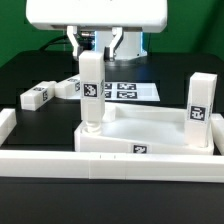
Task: Assemble desk
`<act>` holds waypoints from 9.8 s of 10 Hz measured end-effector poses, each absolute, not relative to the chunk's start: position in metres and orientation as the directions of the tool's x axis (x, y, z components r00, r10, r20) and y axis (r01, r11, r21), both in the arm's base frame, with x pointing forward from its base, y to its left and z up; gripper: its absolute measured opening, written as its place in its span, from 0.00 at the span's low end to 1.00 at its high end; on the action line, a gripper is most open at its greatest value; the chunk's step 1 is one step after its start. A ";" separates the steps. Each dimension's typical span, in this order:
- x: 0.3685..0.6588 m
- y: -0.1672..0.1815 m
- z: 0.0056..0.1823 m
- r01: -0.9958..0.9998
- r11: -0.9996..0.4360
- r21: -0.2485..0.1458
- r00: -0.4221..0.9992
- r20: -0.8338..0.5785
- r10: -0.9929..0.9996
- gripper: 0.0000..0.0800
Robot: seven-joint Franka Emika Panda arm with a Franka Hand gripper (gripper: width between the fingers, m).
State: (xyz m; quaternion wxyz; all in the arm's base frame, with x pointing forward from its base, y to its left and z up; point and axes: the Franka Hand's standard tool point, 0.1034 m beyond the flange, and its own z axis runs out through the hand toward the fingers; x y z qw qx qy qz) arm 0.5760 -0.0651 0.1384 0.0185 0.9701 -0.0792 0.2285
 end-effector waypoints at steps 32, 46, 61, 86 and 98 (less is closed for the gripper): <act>0.598 -0.062 0.128 -0.131 -0.986 -0.101 0.991 -0.019 -0.130 0.81; 0.599 -0.081 0.121 -0.031 -0.999 -0.022 1.000 0.004 -0.031 0.36; 0.605 -0.064 0.119 -0.857 -0.508 -0.083 0.512 -0.038 -0.858 0.36; 0.610 -0.057 0.120 0.137 -0.989 -0.062 0.988 0.083 0.131 0.69; 0.610 -0.050 0.118 -0.339 -0.936 -0.100 0.938 0.044 -0.344 0.36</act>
Offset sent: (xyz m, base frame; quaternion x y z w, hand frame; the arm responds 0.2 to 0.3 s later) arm -0.0020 0.0027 -0.0063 -0.0041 0.0114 -0.0022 0.9999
